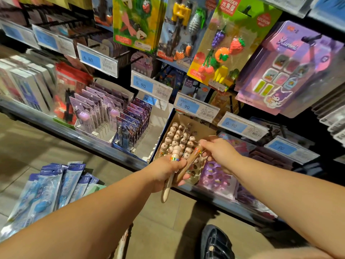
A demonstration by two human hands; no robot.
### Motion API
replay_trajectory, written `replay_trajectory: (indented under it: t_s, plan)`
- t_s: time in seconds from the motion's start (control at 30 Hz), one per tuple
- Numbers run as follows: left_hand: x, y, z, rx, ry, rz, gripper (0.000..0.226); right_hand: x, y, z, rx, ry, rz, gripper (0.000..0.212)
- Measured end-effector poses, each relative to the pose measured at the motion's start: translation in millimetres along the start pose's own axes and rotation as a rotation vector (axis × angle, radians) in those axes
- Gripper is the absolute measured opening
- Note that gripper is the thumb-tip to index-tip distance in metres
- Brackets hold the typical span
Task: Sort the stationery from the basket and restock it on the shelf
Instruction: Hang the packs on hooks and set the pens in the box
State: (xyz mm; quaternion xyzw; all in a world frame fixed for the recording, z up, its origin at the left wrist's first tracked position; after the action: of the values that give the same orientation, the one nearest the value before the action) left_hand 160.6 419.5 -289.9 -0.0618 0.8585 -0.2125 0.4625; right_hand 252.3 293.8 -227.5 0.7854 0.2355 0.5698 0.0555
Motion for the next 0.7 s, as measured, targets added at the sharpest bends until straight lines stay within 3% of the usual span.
replay_trajectory:
  t_s: [0.1, 0.2, 0.3, 0.47, 0.57, 0.63, 0.7]
  plan:
    - [0.7, 3.2, 1.6, -0.045, 0.016, 0.048, 0.015, -6.9, 19.8, 8.4, -0.236, -0.113, 0.181, 0.009]
    - [-0.8, 7.0, 1.9, -0.093, -0.009, 0.158, 0.013, -14.6, 40.0, 12.9, -0.434, -0.248, 0.202, 0.014]
    - [-1.5, 13.6, 4.6, -0.133, -0.039, 0.235, 0.003, -21.4, 51.1, 15.4, -0.537, -0.234, 0.253, 0.013]
    - [-5.3, 20.0, 7.2, -0.155, -0.086, 0.287, 0.001, -16.2, 56.5, 11.9, -0.582, -0.174, 0.182, 0.027]
    - [-6.0, 23.3, 9.3, -0.183, -0.090, 0.258, 0.005, -9.3, 48.7, 11.7, -0.489, -0.203, 0.025, 0.015]
    - [-5.7, 25.2, 11.5, -0.193, -0.098, 0.262, 0.006, -2.6, 45.1, 8.7, -0.483, -0.225, -0.202, 0.035]
    - [-5.8, 27.9, 13.4, -0.200, -0.108, 0.259, 0.013, -4.4, 46.5, 11.8, -0.522, -0.194, -0.156, 0.035]
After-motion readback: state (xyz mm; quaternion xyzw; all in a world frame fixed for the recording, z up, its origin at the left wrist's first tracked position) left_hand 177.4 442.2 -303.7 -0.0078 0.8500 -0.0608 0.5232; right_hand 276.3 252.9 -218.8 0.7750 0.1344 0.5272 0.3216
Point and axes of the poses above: each hand's wrist, its own z-axis towards the middle knuckle, its own y-axis out of the back of the hand, x = y × z, the point moved 7 cm from there along z, towards the middle knuckle, and after that the axes turned 10 degrees about z, right-handed, at the moved point
